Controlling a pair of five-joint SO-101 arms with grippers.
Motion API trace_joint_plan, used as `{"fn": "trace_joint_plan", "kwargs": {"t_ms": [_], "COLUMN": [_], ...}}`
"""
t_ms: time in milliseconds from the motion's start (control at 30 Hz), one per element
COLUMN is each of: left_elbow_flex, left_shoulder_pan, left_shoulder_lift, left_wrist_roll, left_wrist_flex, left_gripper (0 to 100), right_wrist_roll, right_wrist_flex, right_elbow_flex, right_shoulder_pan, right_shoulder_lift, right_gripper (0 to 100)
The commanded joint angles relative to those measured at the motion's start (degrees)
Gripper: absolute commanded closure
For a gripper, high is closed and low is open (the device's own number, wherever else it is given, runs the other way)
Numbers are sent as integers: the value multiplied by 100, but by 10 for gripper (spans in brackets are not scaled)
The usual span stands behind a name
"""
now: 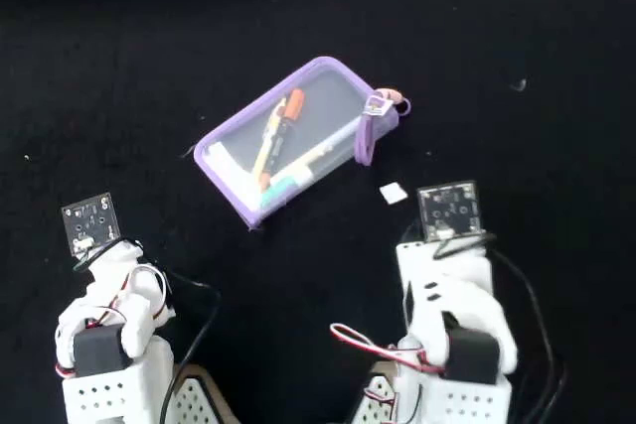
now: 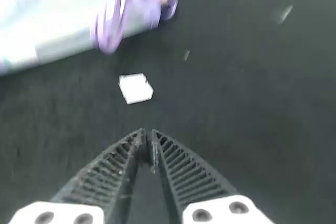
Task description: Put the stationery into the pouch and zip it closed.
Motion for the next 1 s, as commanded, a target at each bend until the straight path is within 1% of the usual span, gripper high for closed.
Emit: {"fn": "trace_joint_plan", "kwargs": {"t_ms": [0,167,400,967], "left_elbow_flex": [-180,-180,-171,-171], "left_shoulder_pan": [-31,-40,-31,-31], "left_shoulder_lift": [18,18,18,18], "left_wrist_roll": [-9,-9,-9,-9], "left_wrist_flex": [-35,-35,-35,-35], "left_gripper": [970,970,970,970], "right_wrist_roll": [26,70,70,70], "right_wrist_flex": [-141,-132,448,431], "right_elbow_flex": [418,1200,1182,1182], "right_shoulder_pan": [-18,-18,-18,-18], "right_shoulder_lift": [-497,-523,-523,-523], "right_gripper": [986,984,985,985]}}
